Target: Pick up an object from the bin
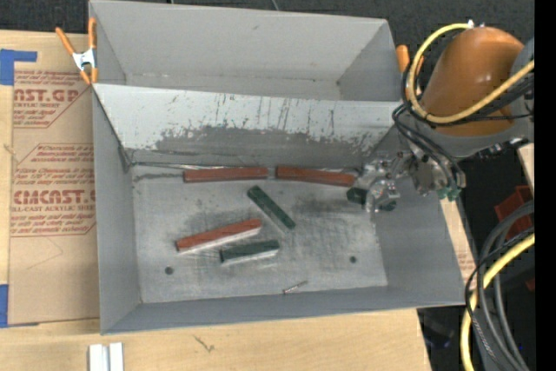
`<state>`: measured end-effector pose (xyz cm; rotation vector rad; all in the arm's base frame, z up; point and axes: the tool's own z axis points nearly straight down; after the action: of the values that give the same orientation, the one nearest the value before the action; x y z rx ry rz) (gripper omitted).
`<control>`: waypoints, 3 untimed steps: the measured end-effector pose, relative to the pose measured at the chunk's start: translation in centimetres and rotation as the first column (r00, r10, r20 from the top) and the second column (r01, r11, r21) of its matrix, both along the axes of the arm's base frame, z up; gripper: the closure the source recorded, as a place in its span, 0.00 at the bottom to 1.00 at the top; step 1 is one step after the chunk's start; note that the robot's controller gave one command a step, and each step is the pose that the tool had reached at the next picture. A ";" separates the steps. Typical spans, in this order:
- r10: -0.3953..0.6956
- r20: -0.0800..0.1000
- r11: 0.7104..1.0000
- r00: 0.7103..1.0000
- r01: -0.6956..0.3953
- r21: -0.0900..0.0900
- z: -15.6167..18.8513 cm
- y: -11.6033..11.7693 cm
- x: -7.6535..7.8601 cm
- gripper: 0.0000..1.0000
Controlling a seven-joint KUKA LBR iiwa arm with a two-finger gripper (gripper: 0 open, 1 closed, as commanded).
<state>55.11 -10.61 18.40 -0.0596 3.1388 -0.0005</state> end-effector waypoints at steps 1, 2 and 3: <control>-0.009 0.000 1.000 1.000 0.009 0.001 -0.7 0.5 0.0 1.00; 0.017 -0.001 1.000 1.000 -0.017 0.000 -2.8 -0.6 0.2 1.00; 0.011 -0.004 1.000 1.000 -0.011 0.000 -2.9 -0.6 -0.1 1.00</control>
Offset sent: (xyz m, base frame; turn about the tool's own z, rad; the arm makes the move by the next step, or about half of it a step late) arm 0.0014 -0.0076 -0.0281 -0.0174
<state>55.05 -11.24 15.50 -0.0764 3.1422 0.0003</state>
